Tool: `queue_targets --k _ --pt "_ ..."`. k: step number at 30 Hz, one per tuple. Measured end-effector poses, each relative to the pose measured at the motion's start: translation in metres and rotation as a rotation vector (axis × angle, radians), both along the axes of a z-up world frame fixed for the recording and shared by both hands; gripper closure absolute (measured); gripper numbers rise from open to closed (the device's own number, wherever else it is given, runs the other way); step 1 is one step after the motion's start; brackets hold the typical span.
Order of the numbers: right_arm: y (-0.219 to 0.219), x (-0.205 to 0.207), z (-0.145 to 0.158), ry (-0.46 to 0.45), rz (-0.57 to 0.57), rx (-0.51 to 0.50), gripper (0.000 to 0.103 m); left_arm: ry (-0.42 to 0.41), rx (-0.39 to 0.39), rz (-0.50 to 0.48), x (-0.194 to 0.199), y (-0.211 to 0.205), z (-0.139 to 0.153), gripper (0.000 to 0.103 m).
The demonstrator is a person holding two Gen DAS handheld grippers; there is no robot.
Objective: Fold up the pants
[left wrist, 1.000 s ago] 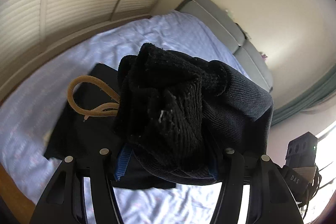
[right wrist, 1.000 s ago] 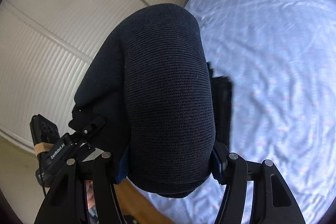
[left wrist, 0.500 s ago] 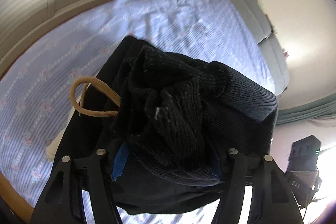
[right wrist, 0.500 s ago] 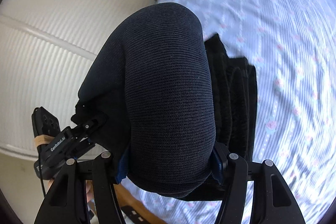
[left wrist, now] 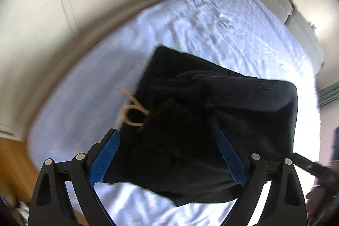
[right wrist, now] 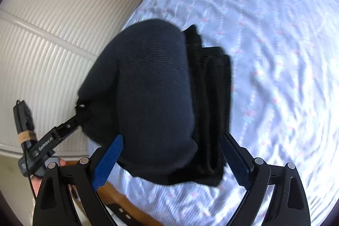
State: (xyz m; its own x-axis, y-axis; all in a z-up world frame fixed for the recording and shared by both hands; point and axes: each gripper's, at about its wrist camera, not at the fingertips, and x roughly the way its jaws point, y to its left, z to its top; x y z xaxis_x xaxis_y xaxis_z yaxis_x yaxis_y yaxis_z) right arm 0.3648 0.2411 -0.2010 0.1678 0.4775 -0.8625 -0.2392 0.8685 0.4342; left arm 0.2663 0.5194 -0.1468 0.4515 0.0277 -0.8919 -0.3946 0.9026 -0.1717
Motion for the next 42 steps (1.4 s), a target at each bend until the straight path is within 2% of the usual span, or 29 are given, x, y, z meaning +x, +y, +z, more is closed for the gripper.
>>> queue_targets --k 3,6,8,10,13,15,18,23,25,28,32,37,42 --pt "-0.028 -0.028 0.023 -0.098 -0.010 -0.060 0.010 -0.031 0.183 -0.032 -0.022 -0.025 0.028 0.009" --pt "-0.061 -0.061 0.042 -0.237 -0.015 -0.190 0.010 -0.071 0.369 -0.089 -0.051 -0.067 0.051 0.003" --pt "-0.087 -0.088 0.053 -0.312 -0.021 -0.252 0.010 -0.095 0.443 -0.141 -0.069 -0.099 0.058 0.000" --pt "-0.118 -0.115 0.064 -0.349 -0.044 -0.287 0.010 -0.107 0.479 -0.199 -0.090 -0.136 0.063 0.000" --pt "-0.157 -0.147 0.078 -0.375 -0.086 -0.312 0.010 -0.137 0.443 -0.267 -0.118 -0.184 0.071 0.000" --pt "-0.187 -0.171 0.088 -0.394 -0.125 -0.331 0.010 -0.165 0.384 -0.278 -0.135 -0.215 0.078 0.000" --pt "-0.227 -0.202 0.096 -0.417 -0.175 -0.357 0.010 -0.197 0.317 -0.276 -0.154 -0.249 0.090 0.000" --pt "-0.287 -0.258 0.119 -0.437 -0.267 -0.358 0.010 -0.258 0.272 -0.230 -0.185 -0.294 0.112 0.000" --pt "-0.306 -0.277 0.126 -0.451 -0.294 -0.356 0.010 -0.268 0.269 -0.234 -0.194 -0.315 0.120 0.000" --pt "-0.331 -0.303 0.138 -0.461 -0.319 -0.361 0.010 -0.295 0.258 -0.288 -0.213 -0.349 0.133 0.000" --pt "-0.360 -0.333 0.150 -0.494 -0.363 -0.379 0.010 -0.363 0.315 -0.375 -0.240 -0.395 0.152 0.000" --pt "-0.391 -0.364 0.165 -0.522 -0.407 -0.363 0.010 -0.399 0.340 -0.461 -0.264 -0.436 0.166 0.000" --pt "-0.416 -0.387 0.175 -0.546 -0.442 -0.340 0.010 -0.436 0.332 -0.487 -0.283 -0.464 0.177 0.000"
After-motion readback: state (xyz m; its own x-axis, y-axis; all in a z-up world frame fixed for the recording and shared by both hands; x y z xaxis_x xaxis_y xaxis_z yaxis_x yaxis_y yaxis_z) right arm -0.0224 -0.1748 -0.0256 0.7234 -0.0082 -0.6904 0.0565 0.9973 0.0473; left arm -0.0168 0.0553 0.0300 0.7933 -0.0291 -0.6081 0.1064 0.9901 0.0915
